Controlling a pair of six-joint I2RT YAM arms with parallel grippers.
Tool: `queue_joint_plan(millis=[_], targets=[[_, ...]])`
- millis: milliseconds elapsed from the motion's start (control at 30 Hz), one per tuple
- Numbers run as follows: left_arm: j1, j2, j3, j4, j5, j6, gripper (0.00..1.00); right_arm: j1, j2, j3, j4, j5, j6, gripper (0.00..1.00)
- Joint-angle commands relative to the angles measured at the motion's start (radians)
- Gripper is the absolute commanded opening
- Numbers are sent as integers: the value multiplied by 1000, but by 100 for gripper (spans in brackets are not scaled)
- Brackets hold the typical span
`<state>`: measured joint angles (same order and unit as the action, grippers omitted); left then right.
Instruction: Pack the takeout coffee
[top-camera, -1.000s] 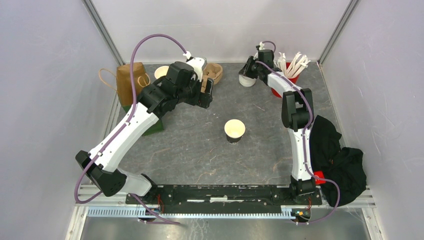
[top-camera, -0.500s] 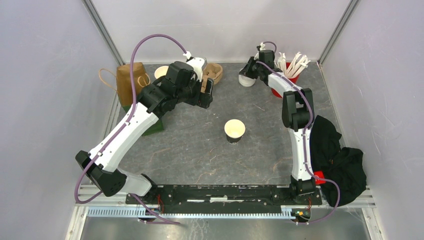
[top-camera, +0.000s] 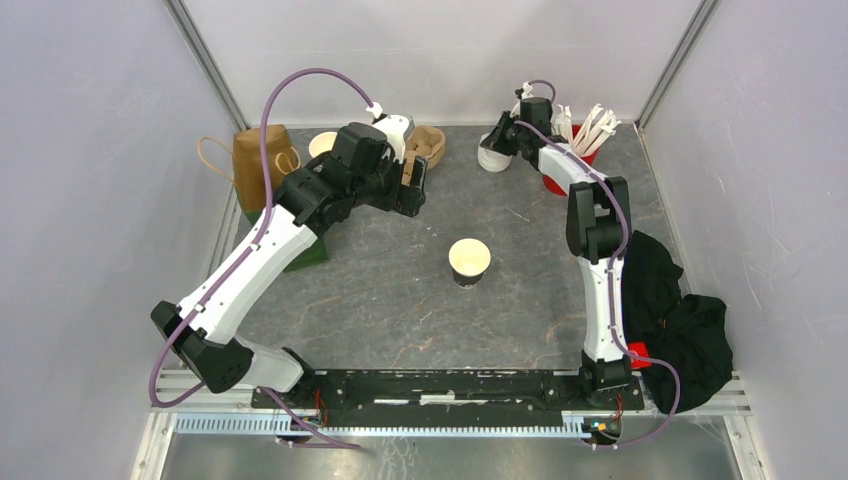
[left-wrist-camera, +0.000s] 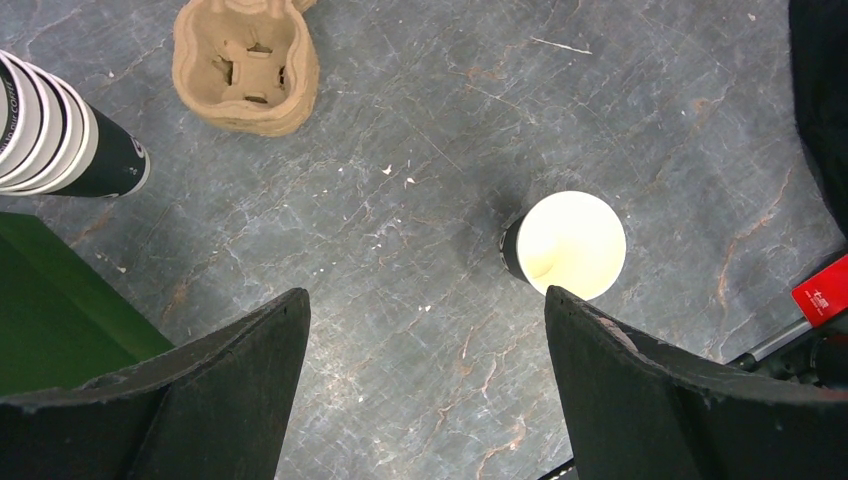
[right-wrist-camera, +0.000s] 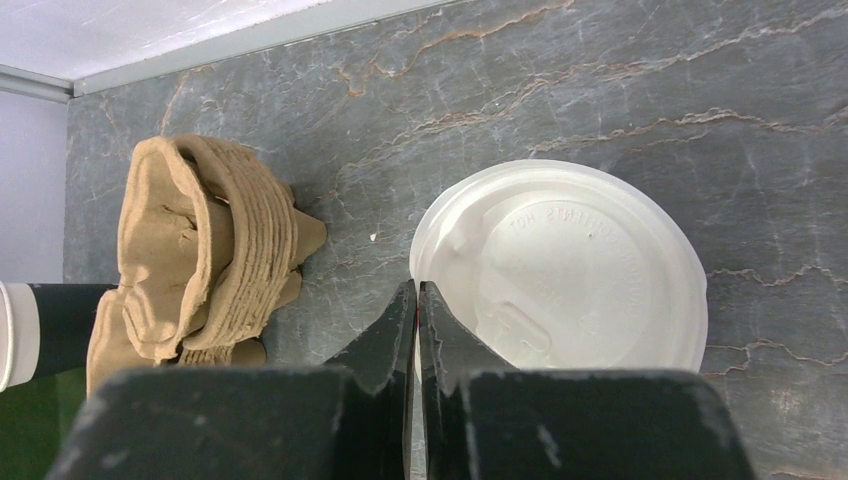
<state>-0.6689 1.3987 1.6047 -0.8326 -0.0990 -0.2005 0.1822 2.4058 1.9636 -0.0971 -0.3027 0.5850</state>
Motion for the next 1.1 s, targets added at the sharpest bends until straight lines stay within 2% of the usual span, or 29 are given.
queue_joint_plan(millis=[0,267,367,600,700,733,1067], targets=[[5,0,24,11,18,-2,93,-3,-97,-16,18,5,-23,6],[6,-3,22,15,29,-4,93,-4,-110,-24,10,11,-31,12],[6,-4,22,16,32,-5,93,-3,-105,-23,13,2,-30,0],[6,-1,22,16,36,-4,93,-5,-90,0,5,5,-40,0],[6,1,23,16,37,-5,93,-5,-80,-2,14,-5,-40,22],[6,0,23,15,37,-5,93,-5,-76,1,15,-7,-37,25],[6,14,37,14,41,-2,93,-2,-35,9,29,-21,-19,34]])
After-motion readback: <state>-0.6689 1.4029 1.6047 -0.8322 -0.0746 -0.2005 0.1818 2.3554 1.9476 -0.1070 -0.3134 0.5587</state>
